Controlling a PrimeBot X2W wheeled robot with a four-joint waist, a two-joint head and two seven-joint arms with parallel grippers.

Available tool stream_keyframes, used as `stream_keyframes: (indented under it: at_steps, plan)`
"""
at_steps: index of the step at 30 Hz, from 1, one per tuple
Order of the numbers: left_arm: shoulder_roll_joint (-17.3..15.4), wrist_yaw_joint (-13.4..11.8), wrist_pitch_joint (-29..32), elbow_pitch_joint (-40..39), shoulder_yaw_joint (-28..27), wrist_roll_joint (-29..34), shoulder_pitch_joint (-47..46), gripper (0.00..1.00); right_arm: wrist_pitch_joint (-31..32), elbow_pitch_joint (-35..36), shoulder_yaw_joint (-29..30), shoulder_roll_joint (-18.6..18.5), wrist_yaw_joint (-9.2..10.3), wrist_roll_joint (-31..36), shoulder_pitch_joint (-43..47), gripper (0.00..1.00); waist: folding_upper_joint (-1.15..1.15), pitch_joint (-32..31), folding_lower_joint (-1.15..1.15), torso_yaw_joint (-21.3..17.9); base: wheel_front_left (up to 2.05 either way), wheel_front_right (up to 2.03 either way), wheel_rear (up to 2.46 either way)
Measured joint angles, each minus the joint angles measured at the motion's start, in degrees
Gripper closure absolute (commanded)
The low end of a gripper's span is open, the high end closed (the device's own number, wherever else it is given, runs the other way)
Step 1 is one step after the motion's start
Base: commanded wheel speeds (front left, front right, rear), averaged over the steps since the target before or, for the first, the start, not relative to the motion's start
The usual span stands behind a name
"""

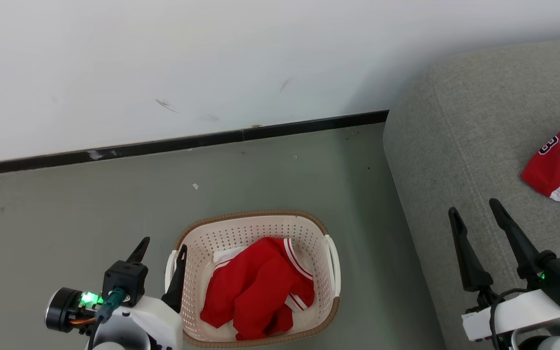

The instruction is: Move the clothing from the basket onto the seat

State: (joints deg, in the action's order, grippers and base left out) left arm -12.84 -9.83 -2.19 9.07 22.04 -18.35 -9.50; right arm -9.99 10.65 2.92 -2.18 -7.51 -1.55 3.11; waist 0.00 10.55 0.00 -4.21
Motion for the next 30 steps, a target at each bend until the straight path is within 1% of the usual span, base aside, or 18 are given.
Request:
stream_keyframes:
  at_steps: [9,16,24,30]
  plan:
    - [0.3,1.2,1.2,2.7,2.5,1.5,-4.4,0.00,0.0,1.3,0.9,0.0,0.00,-1.5,-1.6,0.00,0.00,4.1,0.00,-0.8,0.00,0.00,0.00]
    - [1.5,3.0,2.2,5.4,5.7,4.2,-8.2,0.00,-0.1,2.2,1.7,0.0,0.00,-2.1,-3.7,0.00,0.00,8.2,0.00,-1.9,0.00,0.00,0.00]
    - [2.2,4.9,3.3,10.1,9.3,6.9,-12.2,0.00,-0.7,3.4,2.0,0.0,0.00,-2.8,-7.4,0.00,0.00,12.9,0.00,-3.4,0.00,0.00,0.00]
    - [2.6,5.5,4.2,13.6,10.6,8.4,-15.5,0.00,-1.3,3.6,2.3,0.0,0.00,-3.6,-9.9,0.00,0.00,16.3,0.00,-4.7,0.00,0.00,0.00]
